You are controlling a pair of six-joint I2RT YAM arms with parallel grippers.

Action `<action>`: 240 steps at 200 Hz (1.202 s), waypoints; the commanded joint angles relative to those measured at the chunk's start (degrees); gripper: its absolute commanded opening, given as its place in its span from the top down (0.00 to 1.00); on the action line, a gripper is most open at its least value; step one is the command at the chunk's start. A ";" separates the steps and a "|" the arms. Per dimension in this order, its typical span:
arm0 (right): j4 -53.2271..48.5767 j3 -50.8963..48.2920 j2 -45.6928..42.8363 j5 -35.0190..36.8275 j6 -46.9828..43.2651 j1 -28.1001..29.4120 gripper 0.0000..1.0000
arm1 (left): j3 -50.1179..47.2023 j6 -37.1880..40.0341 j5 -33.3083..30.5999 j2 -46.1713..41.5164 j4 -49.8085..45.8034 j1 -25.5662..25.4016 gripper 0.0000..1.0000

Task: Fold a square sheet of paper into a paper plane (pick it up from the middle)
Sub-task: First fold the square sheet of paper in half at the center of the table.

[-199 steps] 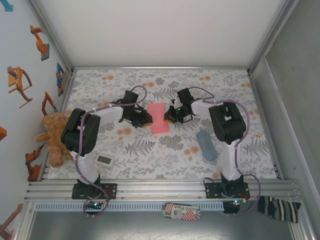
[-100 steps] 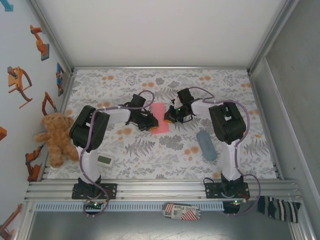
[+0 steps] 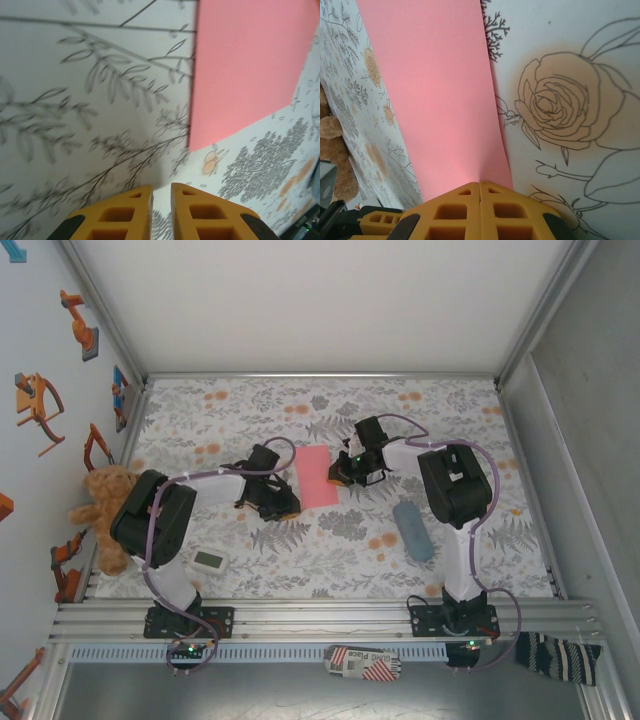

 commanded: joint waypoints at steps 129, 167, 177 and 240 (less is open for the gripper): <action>-5.80 -3.88 -5.96 8.67 6.87 -0.49 0.97 | 16.31 -10.26 -1.76 10.44 12.65 2.26 0.80; -2.75 -3.49 -10.95 7.59 6.06 -0.55 0.85 | 17.13 -11.99 1.08 11.82 15.95 2.35 0.79; -0.84 -4.83 -12.04 7.60 6.11 -0.55 0.80 | 17.37 -12.57 1.48 12.03 16.50 2.35 0.79; 0.22 -9.10 -17.31 14.13 3.79 -1.72 0.37 | 19.23 -14.34 2.51 14.90 17.29 2.05 0.79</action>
